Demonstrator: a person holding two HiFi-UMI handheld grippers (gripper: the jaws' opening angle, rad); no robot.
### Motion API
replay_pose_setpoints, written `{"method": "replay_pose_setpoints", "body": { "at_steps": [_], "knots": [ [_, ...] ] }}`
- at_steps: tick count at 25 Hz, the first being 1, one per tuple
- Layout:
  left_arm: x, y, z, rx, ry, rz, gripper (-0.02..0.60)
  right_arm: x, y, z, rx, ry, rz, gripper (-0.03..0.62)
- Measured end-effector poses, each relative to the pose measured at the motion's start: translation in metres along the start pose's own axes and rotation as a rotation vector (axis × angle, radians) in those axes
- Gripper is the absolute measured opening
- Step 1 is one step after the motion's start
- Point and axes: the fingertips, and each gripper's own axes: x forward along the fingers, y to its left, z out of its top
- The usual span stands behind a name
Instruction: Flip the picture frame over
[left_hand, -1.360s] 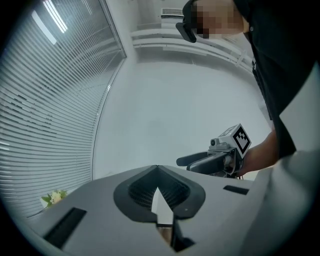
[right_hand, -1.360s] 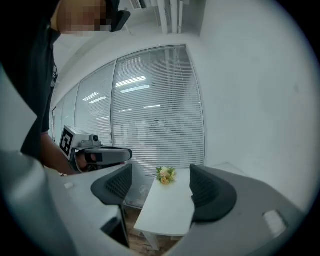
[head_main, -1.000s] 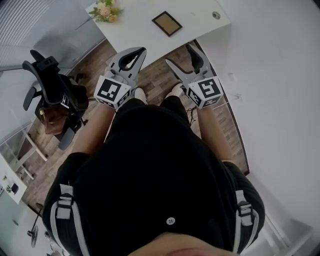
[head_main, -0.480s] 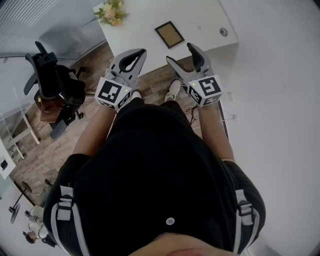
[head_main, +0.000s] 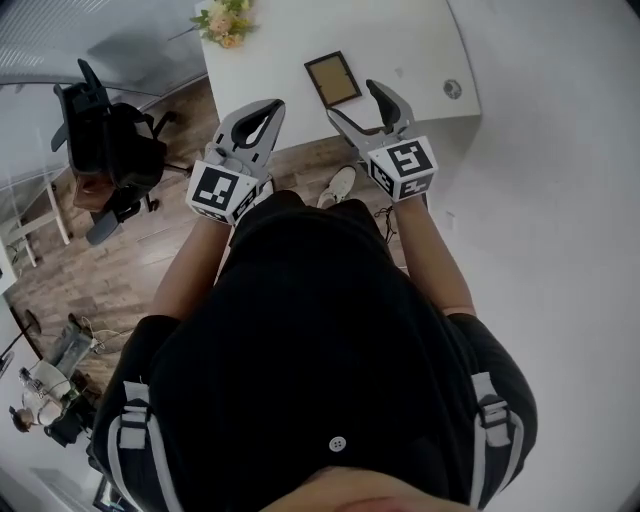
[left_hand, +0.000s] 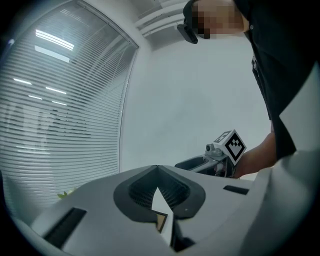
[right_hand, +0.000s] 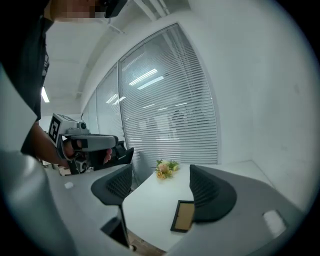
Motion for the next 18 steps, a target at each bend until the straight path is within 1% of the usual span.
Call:
{"method": "replay_pose_setpoints", "body": {
  "at_steps": [6, 10, 14, 18],
  "knots": [
    [0.011, -0.006, -0.006, -0.020, 0.001, 0.141, 0.003, 0.015, -0.020, -0.022, -0.030, 0.067, 0.116, 0.370],
    [0.013, -0.011, -0.008, -0.038, -0.006, 0.207, 0.003, 0.021, -0.027, -0.035, -0.041, 0.102, 0.155, 0.370],
    [0.012, -0.015, -0.016, -0.054, -0.009, 0.261, 0.003, 0.028, -0.031, -0.050, -0.053, 0.133, 0.173, 0.370],
    [0.007, -0.017, -0.024, -0.062, -0.016, 0.287, 0.003, 0.040, -0.034, -0.065, -0.059, 0.155, 0.156, 0.370]
  ]
}}
